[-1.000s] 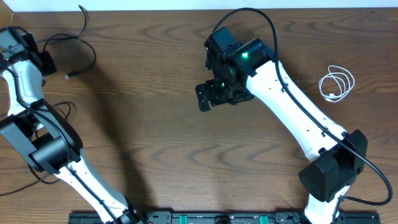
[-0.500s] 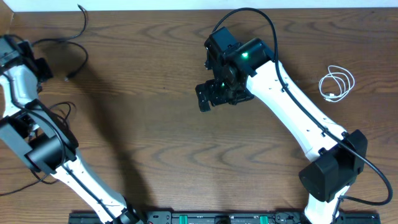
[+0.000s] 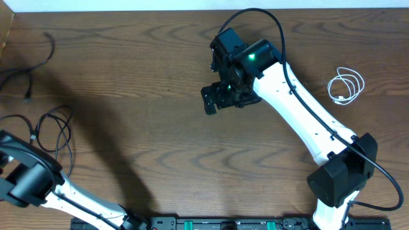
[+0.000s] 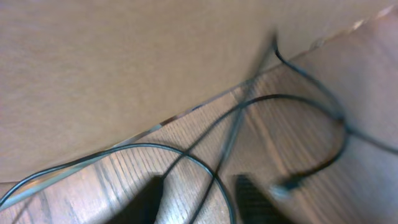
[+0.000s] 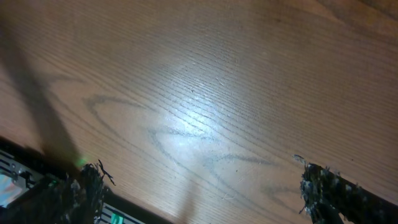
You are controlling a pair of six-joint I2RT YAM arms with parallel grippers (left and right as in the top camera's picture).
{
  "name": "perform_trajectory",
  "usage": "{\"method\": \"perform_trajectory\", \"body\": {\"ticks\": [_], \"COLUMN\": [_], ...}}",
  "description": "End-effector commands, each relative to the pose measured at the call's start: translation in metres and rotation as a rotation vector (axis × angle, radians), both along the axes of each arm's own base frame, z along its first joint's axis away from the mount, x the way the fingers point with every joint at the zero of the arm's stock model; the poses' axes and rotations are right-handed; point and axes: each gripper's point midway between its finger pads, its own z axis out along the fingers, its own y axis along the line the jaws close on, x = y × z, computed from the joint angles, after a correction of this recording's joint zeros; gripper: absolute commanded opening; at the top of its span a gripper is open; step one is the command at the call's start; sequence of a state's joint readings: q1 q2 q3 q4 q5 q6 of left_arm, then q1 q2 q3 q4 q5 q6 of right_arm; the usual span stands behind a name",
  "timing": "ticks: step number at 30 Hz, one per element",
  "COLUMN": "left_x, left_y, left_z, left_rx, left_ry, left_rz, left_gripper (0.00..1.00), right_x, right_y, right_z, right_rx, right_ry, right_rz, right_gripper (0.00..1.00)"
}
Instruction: Untangle cables
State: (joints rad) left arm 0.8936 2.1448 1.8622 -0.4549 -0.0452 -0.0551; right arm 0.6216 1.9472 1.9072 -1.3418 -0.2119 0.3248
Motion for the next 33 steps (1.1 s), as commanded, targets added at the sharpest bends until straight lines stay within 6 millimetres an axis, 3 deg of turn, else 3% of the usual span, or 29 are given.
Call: {"method": "perform_trajectory", "body": {"ticks": [1, 7, 11, 14, 20, 26, 33], "left_x": [0.020, 0.040, 0.058, 0.075, 0.100, 0.078, 0.040], "left_y": [-0.014, -0.033, -0.054, -0.074, -0.111, -0.094, -0.070], "left_z": [0.011, 0.013, 0.010, 0.007, -0.002, 0.001, -0.003], "left_rx": [-0.070, -0.092, -0.103, -0.114, -0.070, 0.077, 0.074], "left_ry": [-0.127, -0.147, -0.131, -0.117, -0.010, 0.163, 0.228], "left_rz": [-0.075, -0.138, -0.191, -0.239, -0.359, -0.163, -0.030], "left_gripper": [0.68, 0.79, 0.79, 0.72, 0.73, 0.73, 0.73], "right_x": [-0.004, -0.004, -0.003, -0.002, -0.004, -0.012, -0.015], "right_y": [0.001, 0.001, 0.001, 0.002, 0.000, -0.005, -0.007], "right_z": [0.004, 0.004, 0.004, 0.004, 0.000, -0.017, -0.033], "right_rx": [0.001, 0.001, 0.002, 0.005, -0.003, -0.033, -0.043], "right_ry": [-0.009, -0.009, -0.012, -0.015, -0.004, 0.037, 0.053], "right_rz": [0.012, 0.012, 0.012, 0.012, 0.012, 0.012, 0.012], "right_gripper": [0.99, 0.99, 0.99, 0.99, 0.99, 0.99, 0.99]}}
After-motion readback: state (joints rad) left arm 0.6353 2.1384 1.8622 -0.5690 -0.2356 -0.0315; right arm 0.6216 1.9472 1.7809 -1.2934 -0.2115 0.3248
